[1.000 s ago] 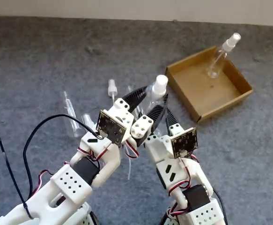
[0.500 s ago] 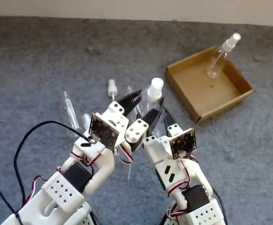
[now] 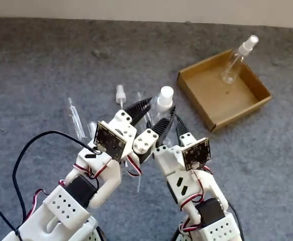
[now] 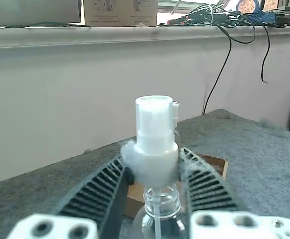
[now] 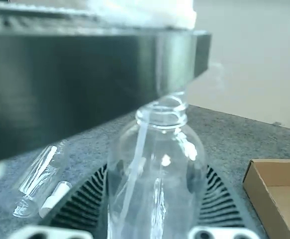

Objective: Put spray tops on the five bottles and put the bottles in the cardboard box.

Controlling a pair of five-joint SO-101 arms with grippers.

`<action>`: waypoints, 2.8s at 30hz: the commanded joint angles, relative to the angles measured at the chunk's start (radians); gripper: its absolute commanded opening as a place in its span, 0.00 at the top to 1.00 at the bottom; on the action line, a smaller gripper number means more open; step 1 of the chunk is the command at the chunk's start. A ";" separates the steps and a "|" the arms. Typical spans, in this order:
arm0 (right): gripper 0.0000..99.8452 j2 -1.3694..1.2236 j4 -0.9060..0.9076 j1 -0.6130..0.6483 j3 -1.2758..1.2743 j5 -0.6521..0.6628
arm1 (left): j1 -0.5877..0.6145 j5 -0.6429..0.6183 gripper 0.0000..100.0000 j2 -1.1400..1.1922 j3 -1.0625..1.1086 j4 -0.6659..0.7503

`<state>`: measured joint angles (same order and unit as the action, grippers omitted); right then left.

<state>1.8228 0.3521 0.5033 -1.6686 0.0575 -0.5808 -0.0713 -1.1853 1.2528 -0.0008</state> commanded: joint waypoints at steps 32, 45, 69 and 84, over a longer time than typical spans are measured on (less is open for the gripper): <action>0.89 0.018 0.028 0.004 -0.101 0.006 | 0.077 -0.006 0.81 -0.045 -0.274 -0.404; 0.89 0.018 0.027 0.004 -0.101 0.006 | 0.081 -0.003 0.91 -0.186 -0.464 -0.766; 0.89 0.018 -0.019 0.002 -0.053 0.005 | 0.045 -0.003 0.99 -0.638 0.107 -0.951; 0.89 0.018 -0.021 0.002 0.016 0.005 | -0.225 -0.005 0.99 -0.638 0.199 -0.980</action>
<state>1.8228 0.3629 0.5017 -1.6686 0.0560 -0.7787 -0.0683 -1.8159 1.4078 -1.1193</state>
